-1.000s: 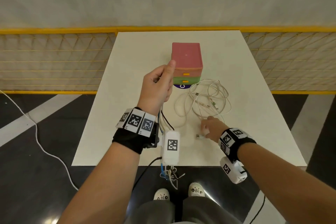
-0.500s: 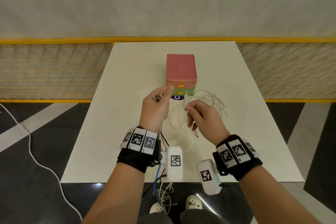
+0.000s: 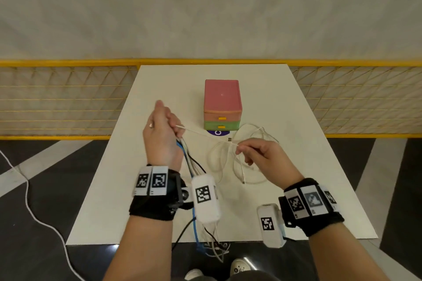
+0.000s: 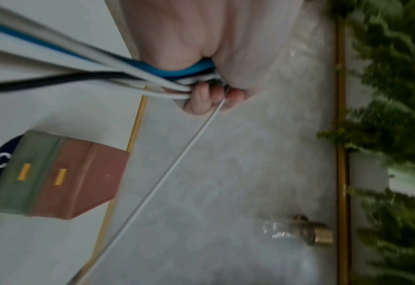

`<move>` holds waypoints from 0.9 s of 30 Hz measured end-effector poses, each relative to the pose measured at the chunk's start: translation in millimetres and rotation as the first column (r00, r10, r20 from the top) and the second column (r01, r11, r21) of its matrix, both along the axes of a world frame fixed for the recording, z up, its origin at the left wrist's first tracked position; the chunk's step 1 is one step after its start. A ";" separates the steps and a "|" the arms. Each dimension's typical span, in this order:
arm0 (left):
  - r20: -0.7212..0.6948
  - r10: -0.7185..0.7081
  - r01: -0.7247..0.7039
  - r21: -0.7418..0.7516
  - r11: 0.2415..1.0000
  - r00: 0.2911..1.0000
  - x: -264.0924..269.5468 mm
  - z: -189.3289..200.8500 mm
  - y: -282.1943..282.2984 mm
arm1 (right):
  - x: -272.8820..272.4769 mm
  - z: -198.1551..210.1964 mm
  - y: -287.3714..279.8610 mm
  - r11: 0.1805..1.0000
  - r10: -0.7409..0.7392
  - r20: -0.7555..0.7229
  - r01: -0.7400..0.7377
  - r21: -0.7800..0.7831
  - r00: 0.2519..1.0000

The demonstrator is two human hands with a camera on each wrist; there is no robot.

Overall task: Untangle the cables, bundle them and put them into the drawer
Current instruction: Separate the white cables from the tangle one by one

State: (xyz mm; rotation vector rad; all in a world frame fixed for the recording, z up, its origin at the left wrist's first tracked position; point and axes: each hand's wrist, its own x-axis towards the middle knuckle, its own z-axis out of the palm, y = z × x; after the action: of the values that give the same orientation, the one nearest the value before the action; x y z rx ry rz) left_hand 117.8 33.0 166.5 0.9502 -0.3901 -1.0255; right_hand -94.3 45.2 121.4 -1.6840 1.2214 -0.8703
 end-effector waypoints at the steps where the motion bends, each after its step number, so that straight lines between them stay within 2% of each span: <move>1: -0.056 0.018 -0.019 -0.018 1.000 0.998 6.8 2.5 -0.1 | -5.5 -1.5 -3.3 1.000 -0.024 -0.010 0.024 -0.010 1.000; 5: -0.277 0.065 -0.085 -0.059 0.995 0.959 29.2 11.0 5.2 | -26.8 -7.8 -21.6 0.996 -0.079 -0.084 0.075 -0.053 0.993; 7: -0.284 0.068 -0.091 -0.068 0.994 0.956 39.8 12.2 7.3 | -34.7 -4.3 -30.2 0.992 -0.112 -0.105 0.106 -0.070 0.988; 10: -0.014 0.038 -0.039 -0.035 0.999 0.999 43.5 13.2 10.2 | -32.5 15.9 -39.2 0.978 -0.145 -0.113 0.125 -0.167 0.983; 12: 0.215 -0.061 0.066 -0.016 0.998 0.975 30.1 14.9 11.3 | -20.3 35.7 -41.6 0.960 -0.110 -0.119 0.074 -0.271 0.987; 15: 0.497 -0.294 0.276 0.111 0.955 0.816 -5.2 20.2 13.5 | 7.4 62.0 -39.6 0.913 0.047 -0.227 -0.134 -0.385 0.973; 17: 0.545 -0.456 0.409 0.215 0.887 0.703 -25.6 19.9 16.7 | 20.8 71.6 -39.6 0.875 0.104 -0.272 -0.218 -0.432 0.957; 19: 0.569 -0.493 0.441 0.239 0.865 0.659 -32.5 18.3 18.7 | 23.9 77.1 -40.6 0.867 0.126 -0.262 -0.235 -0.440 0.957; 21: 0.621 -0.379 0.339 0.189 0.922 0.686 -26.2 19.8 18.0 | 17.6 78.3 -41.8 0.879 0.133 -0.228 -0.221 -0.422 0.964; 23: 0.609 -0.203 0.176 0.104 0.979 0.767 -14.7 21.4 16.0 | 6.0 73.9 -44.4 0.904 0.107 -0.220 -0.187 -0.384 0.970; 25: 0.459 -0.034 0.020 0.036 0.999 0.888 -2.7 24.2 15.7 | -7.1 65.8 -48.8 0.931 0.057 -0.234 -0.137 -0.338 0.971; 27: 0.357 0.057 -0.080 0.052 0.995 0.932 10.3 25.2 16.5 | -16.1 59.7 -52.7 0.951 0.009 -0.247 -0.085 -0.299 0.969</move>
State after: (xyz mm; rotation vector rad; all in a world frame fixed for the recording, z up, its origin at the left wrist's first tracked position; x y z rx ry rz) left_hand 128.2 49.6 191.7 1.2060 -0.6219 -0.8049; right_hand -110.4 -7.4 181.1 -2.1145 1.2474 -0.8776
